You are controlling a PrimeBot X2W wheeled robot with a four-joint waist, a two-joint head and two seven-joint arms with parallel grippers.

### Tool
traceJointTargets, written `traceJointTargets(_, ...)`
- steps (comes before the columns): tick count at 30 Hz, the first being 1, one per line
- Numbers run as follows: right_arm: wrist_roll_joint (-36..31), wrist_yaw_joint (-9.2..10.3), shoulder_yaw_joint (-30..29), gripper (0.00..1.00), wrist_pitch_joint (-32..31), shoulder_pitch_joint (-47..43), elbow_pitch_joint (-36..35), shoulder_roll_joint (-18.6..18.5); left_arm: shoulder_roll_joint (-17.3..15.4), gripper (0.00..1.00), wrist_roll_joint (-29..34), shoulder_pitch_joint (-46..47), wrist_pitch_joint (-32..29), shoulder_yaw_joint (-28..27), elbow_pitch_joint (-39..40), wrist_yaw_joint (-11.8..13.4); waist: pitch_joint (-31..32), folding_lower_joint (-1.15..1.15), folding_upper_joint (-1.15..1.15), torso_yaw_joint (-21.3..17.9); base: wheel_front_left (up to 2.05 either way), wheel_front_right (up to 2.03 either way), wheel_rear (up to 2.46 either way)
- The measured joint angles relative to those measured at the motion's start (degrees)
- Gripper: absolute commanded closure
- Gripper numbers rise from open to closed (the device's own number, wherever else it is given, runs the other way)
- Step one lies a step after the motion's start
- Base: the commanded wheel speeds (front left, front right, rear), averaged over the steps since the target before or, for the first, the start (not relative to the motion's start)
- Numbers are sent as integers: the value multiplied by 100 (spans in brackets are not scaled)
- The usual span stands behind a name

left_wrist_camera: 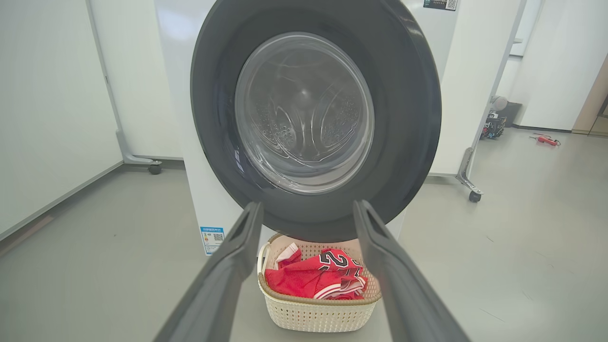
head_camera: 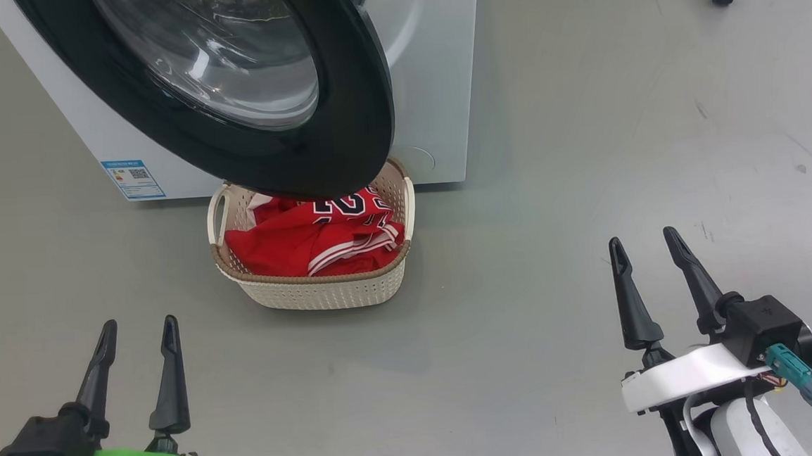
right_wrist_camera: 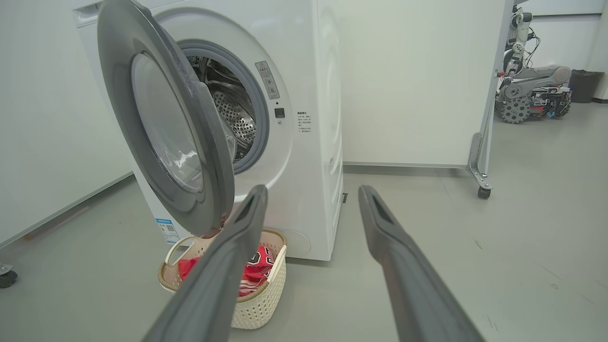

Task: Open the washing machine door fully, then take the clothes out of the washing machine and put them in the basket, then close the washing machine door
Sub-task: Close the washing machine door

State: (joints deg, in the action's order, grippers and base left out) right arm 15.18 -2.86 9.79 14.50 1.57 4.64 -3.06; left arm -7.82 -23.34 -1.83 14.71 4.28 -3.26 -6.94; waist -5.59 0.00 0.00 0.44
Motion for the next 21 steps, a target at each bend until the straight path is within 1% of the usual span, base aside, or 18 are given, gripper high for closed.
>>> traceJointTargets(7, -15, -8, -5, 0, 0, 26, -118, 7, 13, 0, -1, 0, 0, 55, 13, 0, -42, 0, 0, 20, 0, 0, 0)
traceJointTargets(8, -15, -8, -5, 82, 0, 26, -118, 7, 13, 0, -1, 0, 0, 55, 13, 0, -42, 0, 0, 20, 0, 0, 0)
traceJointTargets(9, -27, -9, -9, 100, 1, 32, -180, 7, 13, 0, -1, 1, 0, 101, 23, 0, -56, 0, 0, 27, 0, 0, 0)
traceJointTargets(16, -180, -166, 105, 100, 1, 195, -311, -48, 53, 0, -4, 13, 0, 249, 98, 0, -217, 0, 0, 123, 0, 0, 0)
traceJointTargets(21, -388, -292, 464, 100, 1, 456, -302, -156, 93, 0, -18, 62, 0, 332, 126, 0, -366, 0, 0, 243, 0, 0, 0)
